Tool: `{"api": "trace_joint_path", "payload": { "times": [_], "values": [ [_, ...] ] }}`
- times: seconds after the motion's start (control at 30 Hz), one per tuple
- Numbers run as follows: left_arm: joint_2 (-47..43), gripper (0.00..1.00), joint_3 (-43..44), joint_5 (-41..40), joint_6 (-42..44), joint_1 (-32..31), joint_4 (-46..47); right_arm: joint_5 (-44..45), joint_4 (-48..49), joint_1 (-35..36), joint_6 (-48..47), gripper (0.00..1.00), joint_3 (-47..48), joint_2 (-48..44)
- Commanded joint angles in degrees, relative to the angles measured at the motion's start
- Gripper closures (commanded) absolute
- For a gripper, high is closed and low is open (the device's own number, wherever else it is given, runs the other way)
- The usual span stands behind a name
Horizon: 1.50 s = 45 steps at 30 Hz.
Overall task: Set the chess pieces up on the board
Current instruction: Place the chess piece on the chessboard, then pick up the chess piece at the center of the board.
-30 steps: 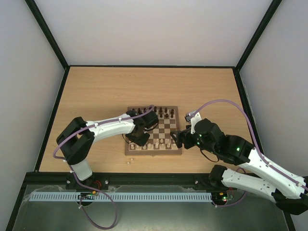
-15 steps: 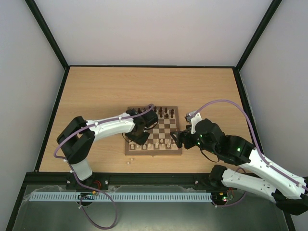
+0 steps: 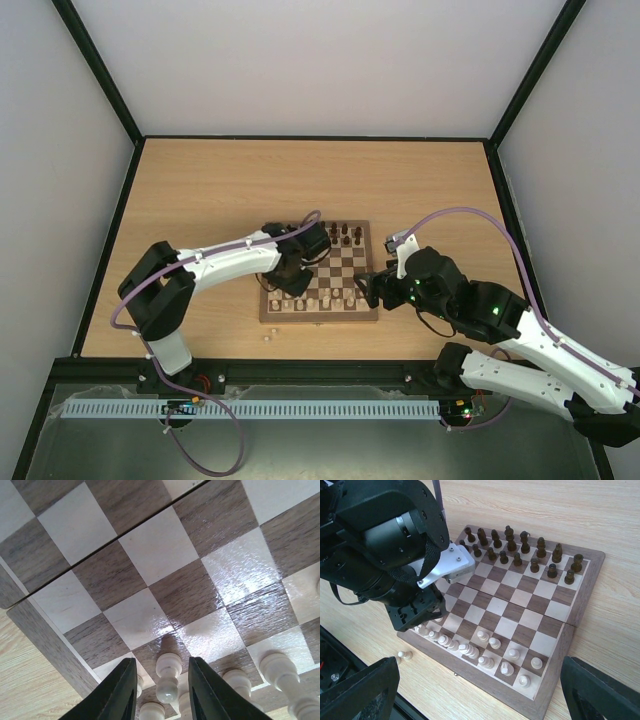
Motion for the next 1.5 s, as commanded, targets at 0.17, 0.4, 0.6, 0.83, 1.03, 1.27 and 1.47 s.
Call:
{"api": "trace_joint_path", "payload": {
  "times": [0.17, 0.4, 0.6, 0.83, 1.03, 1.27, 1.47],
  "values": [
    [-4.43, 0.55, 7.31, -2.59, 0.13, 0.35, -5.95, -0.11, 0.8, -0.15, -0.7, 0.11, -0.59, -0.41],
    [-10.29, 0.36, 12.08, -5.22, -0.75, 0.65, -9.88, 0.94, 0.58, -0.19, -0.39, 0.02, -0.51, -0.32],
    [-16.26, 0.09, 11.78, -6.92, -3.1, 1.93, -11.11, 1.6, 0.47, -0.11, -0.26, 0.01, -0.48, -0.2],
    [-21.11, 0.01, 7.01, -7.02, -6.89, 2.13, -11.53, 1.72, 0.56, -0.18, -0.26, 0.01, -0.5, -0.15],
    [-26.09, 0.01, 3.65, -6.01, -10.15, 2.17, -11.56, 1.69, 0.66, -0.12, -0.33, 0.01, -0.61, -0.06],
    [-30.25, 0.01, 0.23, -4.01, -12.92, 1.92, -12.52, 1.3, 0.63, -0.11, -0.36, 0.01, -0.6, 0.1],
    [-32.6, 0.01, -3.56, -3.11, -15.38, 1.25, -13.09, 1.11, 0.62, -0.12, -0.3, 0.01, -0.63, 0.12]
  ]
}}
